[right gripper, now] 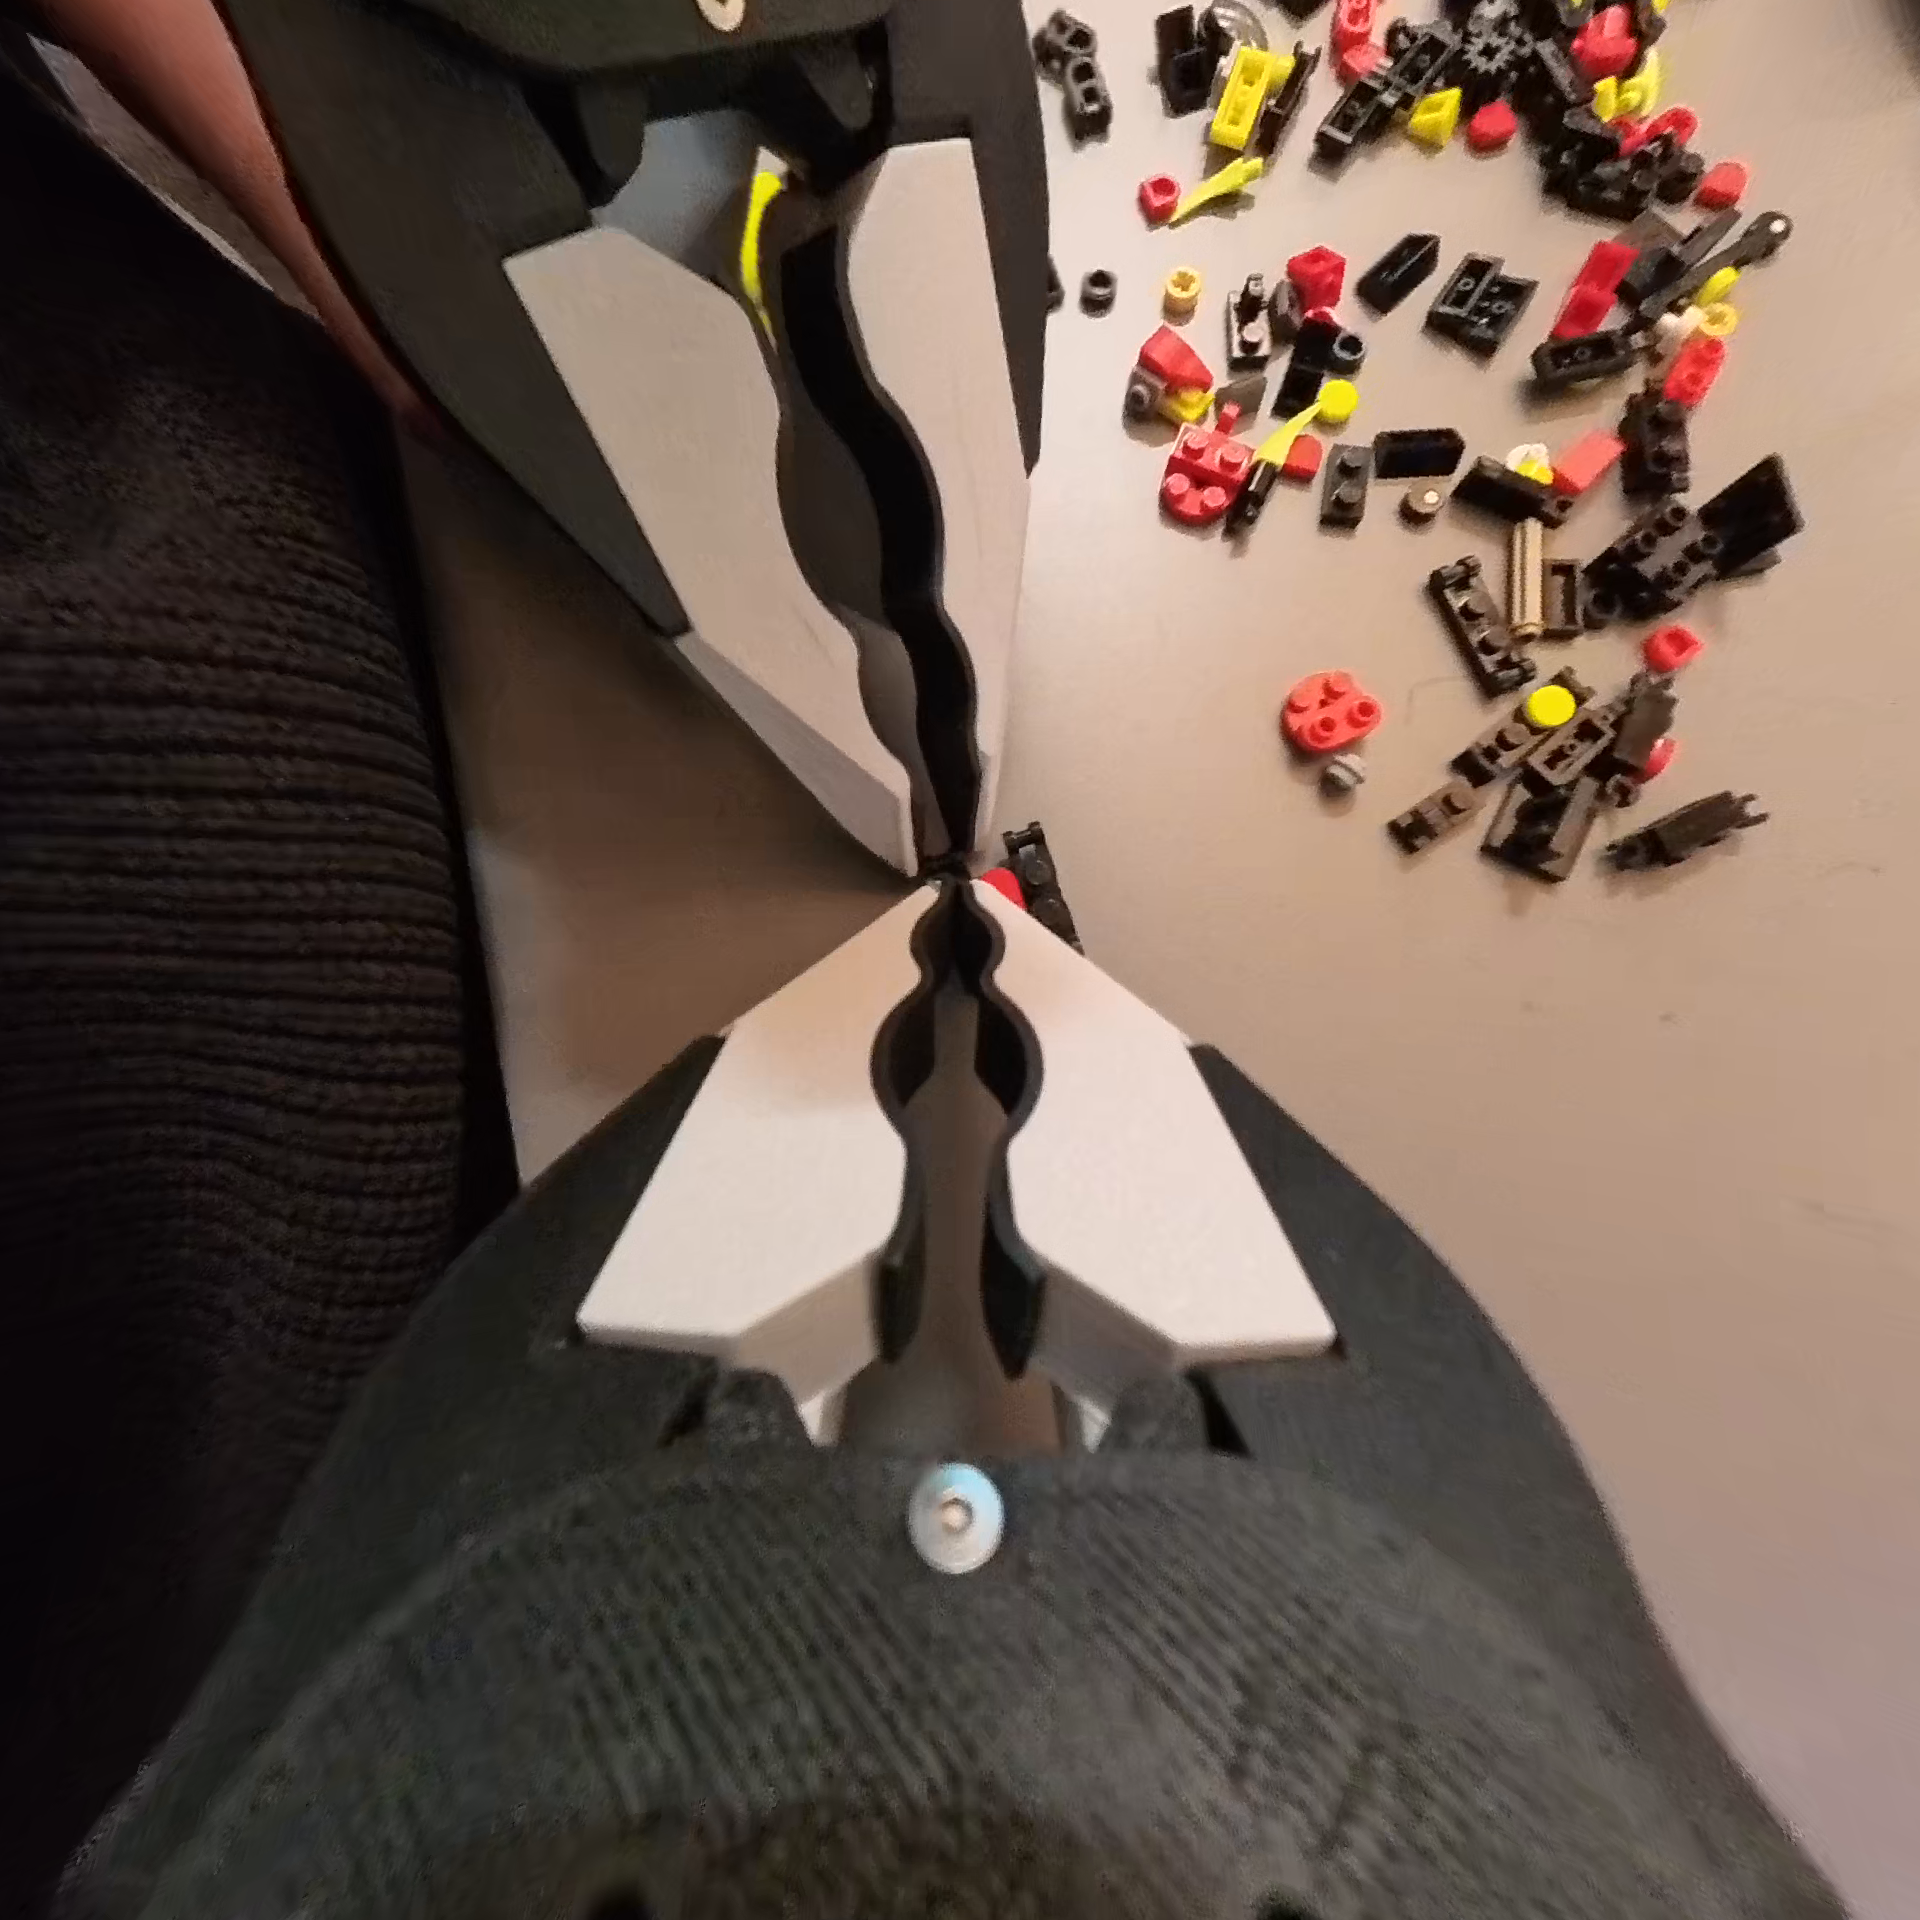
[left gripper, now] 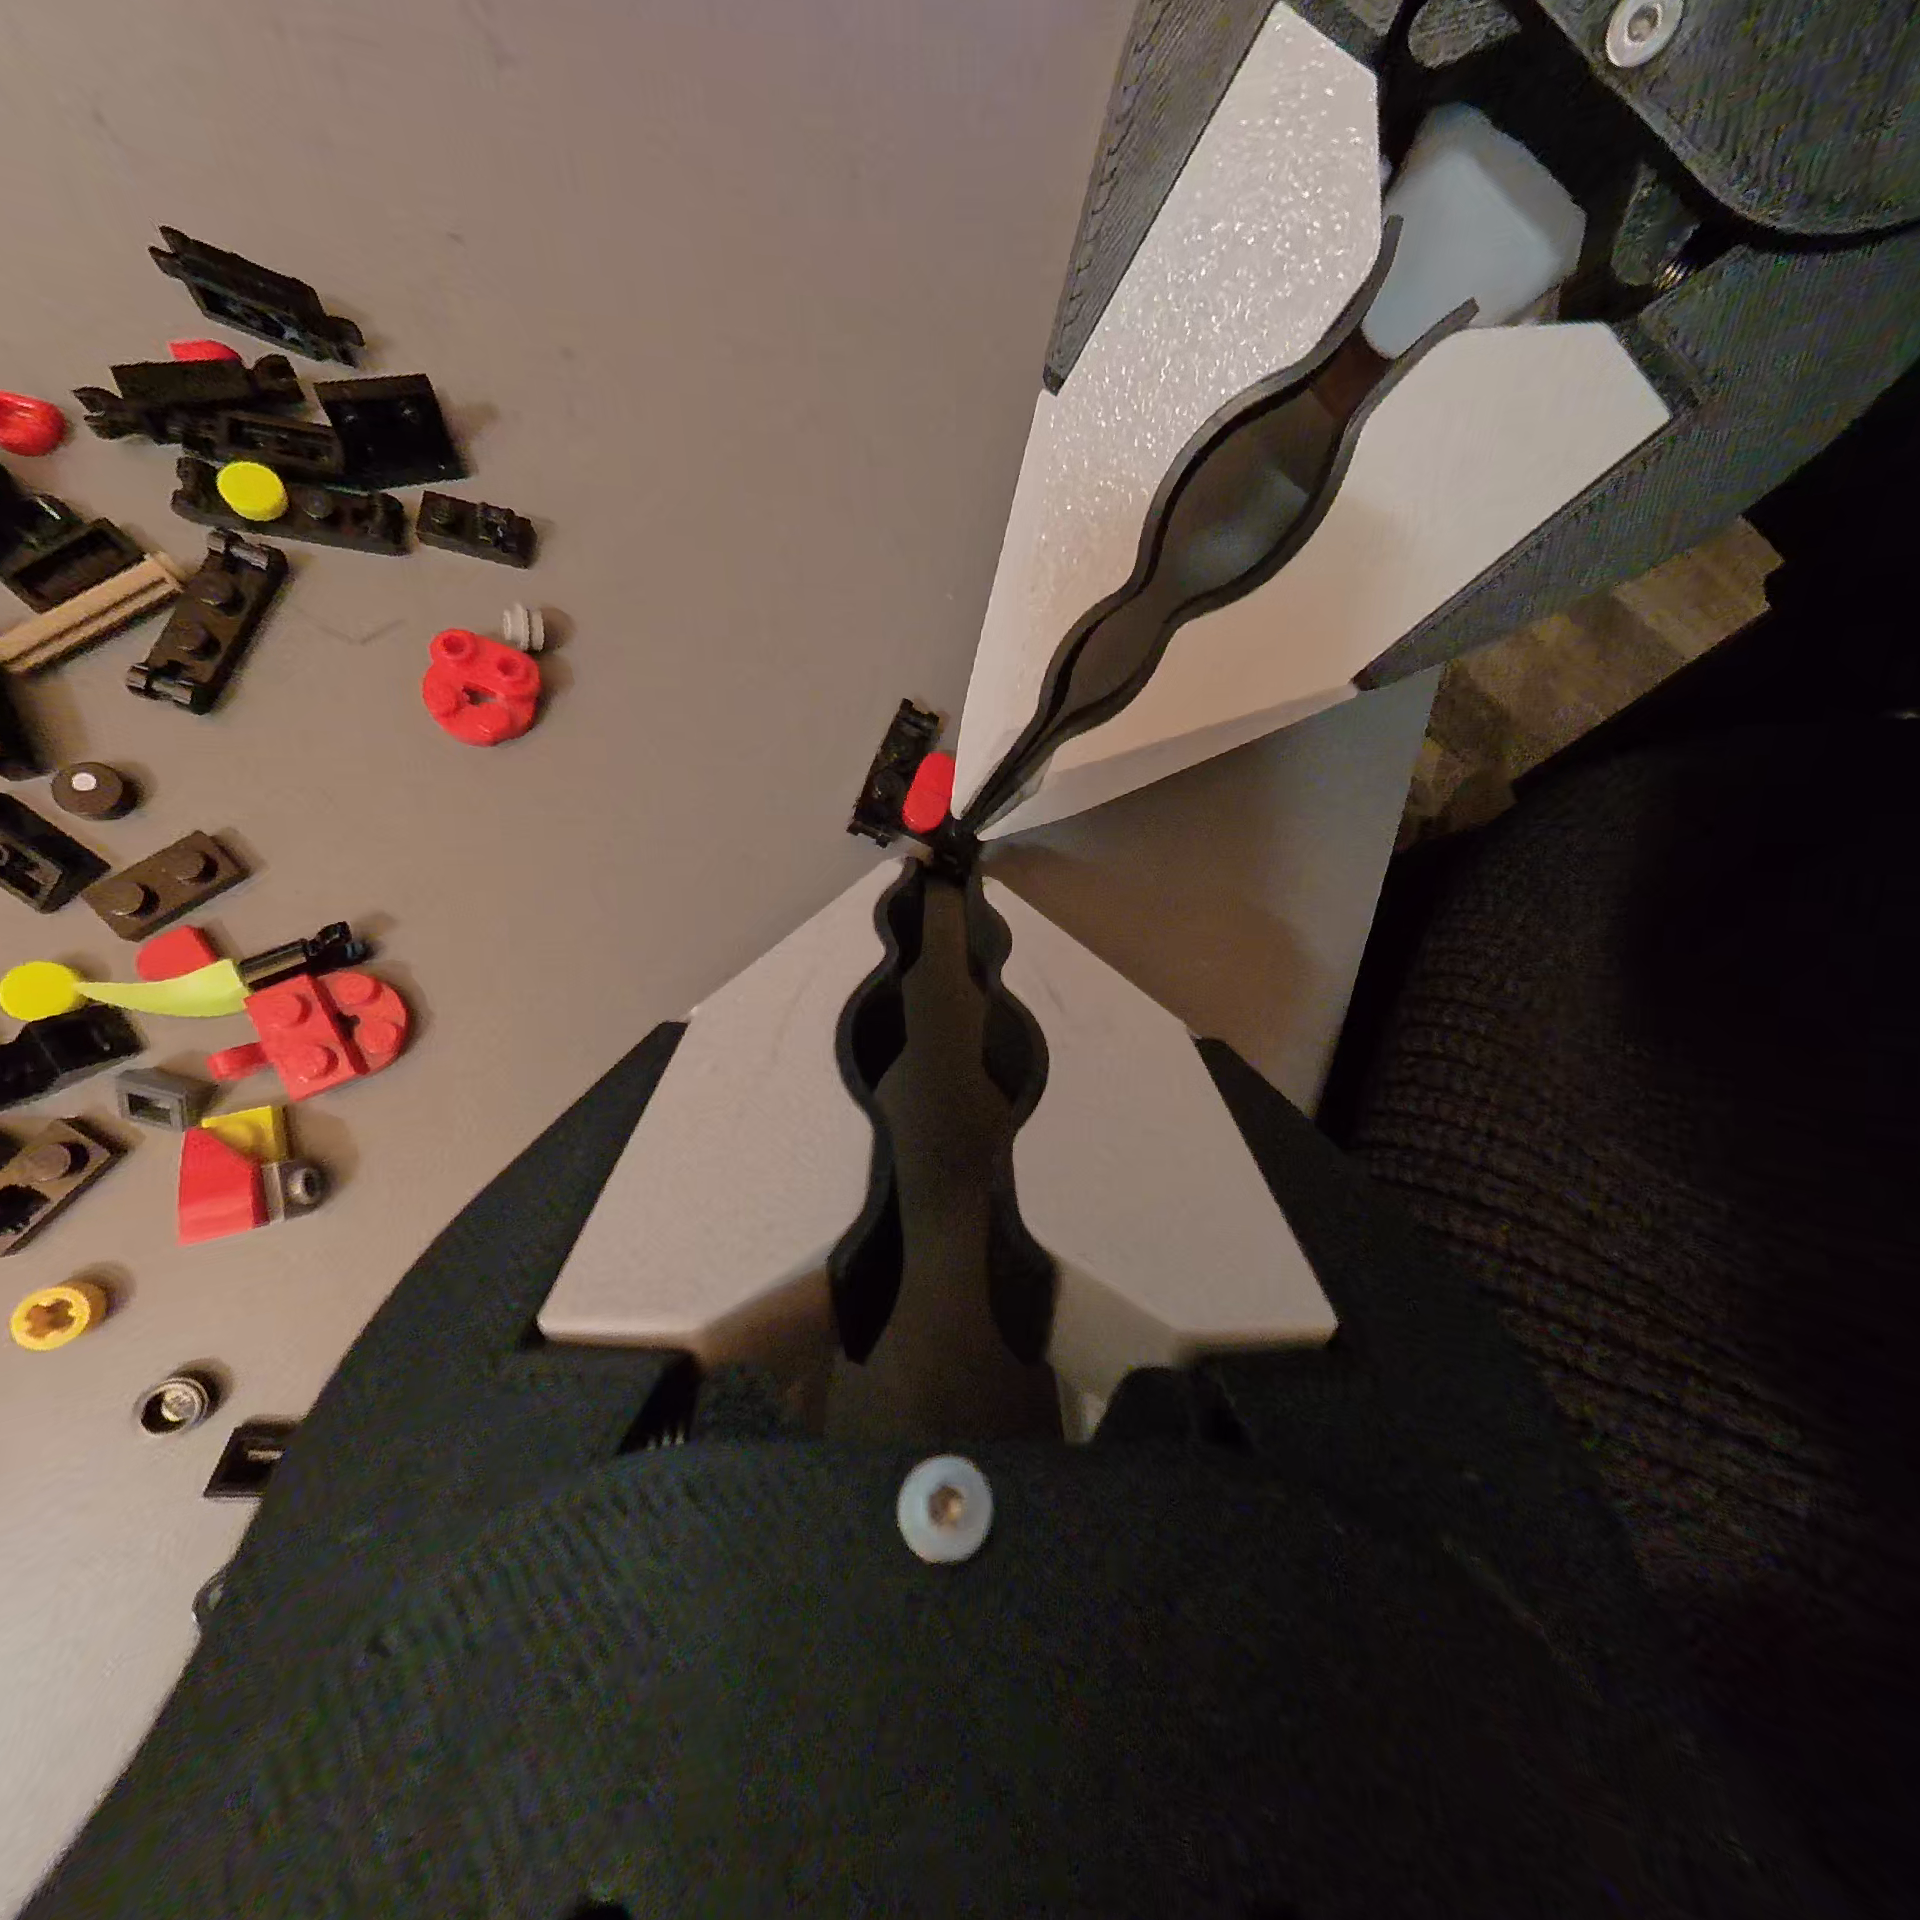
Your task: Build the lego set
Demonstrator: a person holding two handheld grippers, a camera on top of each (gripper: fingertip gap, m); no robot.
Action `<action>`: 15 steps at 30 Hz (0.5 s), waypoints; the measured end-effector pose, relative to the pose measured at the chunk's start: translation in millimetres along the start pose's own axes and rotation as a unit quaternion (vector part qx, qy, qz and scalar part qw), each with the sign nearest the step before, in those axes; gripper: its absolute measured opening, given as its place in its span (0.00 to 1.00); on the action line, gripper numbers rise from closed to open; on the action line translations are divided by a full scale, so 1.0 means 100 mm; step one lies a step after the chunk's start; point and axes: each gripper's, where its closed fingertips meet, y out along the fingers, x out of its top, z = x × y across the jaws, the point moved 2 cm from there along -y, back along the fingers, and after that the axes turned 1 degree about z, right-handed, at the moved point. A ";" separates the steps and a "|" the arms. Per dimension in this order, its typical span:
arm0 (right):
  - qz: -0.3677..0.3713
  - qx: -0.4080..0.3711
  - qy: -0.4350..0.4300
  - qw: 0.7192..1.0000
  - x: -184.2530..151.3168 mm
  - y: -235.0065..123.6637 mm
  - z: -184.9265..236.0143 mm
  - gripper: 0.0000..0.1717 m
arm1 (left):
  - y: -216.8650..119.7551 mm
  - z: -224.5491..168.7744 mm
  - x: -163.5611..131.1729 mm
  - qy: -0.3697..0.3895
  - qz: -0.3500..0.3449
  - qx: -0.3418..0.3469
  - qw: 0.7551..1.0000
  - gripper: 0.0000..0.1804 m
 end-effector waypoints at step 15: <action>0.030 -0.009 0.025 0.999 -0.02 0.00 0.00 0.00 | 0.00 0.00 0.02 -0.014 -0.009 -0.008 1.000 0.03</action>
